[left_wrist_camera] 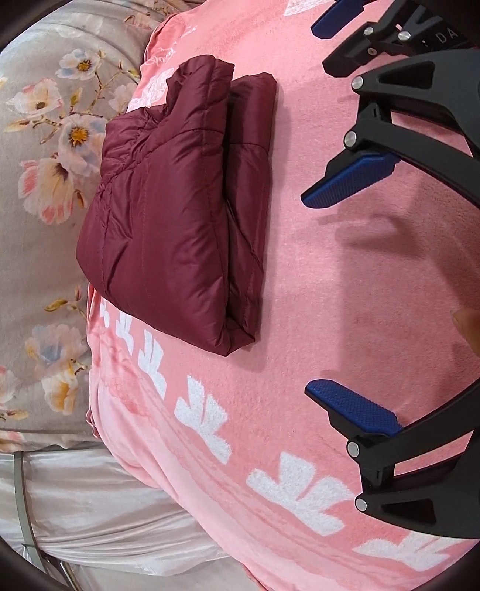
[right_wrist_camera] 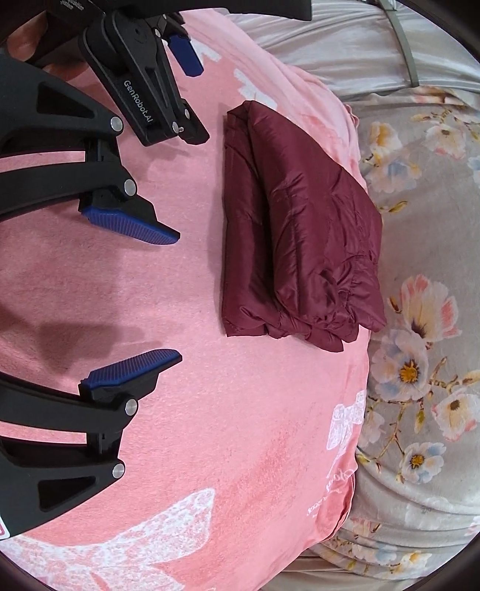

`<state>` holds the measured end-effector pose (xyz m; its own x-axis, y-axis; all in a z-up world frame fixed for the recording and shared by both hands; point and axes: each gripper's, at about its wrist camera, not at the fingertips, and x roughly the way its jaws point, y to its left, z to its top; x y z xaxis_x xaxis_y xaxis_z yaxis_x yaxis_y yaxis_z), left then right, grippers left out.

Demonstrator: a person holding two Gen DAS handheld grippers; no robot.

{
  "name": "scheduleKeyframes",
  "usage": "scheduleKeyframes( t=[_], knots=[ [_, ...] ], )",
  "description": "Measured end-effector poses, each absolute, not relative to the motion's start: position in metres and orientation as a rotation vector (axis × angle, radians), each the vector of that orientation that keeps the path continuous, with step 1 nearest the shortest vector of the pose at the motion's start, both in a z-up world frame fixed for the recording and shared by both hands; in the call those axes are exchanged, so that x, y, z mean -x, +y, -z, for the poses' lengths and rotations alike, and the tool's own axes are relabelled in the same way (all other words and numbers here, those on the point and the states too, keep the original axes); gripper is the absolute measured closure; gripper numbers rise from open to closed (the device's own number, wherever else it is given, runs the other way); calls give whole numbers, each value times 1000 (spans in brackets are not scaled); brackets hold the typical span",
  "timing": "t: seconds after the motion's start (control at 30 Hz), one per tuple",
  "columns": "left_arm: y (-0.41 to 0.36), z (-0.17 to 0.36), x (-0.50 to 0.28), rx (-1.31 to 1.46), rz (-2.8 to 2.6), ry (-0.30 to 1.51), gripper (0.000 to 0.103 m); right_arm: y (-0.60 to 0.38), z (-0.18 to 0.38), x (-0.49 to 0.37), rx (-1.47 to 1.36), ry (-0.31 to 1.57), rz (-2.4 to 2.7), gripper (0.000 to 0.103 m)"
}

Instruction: Fold large clothes

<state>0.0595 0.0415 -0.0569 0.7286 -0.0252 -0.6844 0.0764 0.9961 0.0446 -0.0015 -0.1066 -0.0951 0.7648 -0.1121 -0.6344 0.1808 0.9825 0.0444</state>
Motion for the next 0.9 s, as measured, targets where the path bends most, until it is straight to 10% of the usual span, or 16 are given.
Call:
scheduleKeyframes(
  t=[0.9],
  knots=[
    [32,56,-54,-125,54,730,11,-103,97,1,-81,693,198,45]
  ],
)
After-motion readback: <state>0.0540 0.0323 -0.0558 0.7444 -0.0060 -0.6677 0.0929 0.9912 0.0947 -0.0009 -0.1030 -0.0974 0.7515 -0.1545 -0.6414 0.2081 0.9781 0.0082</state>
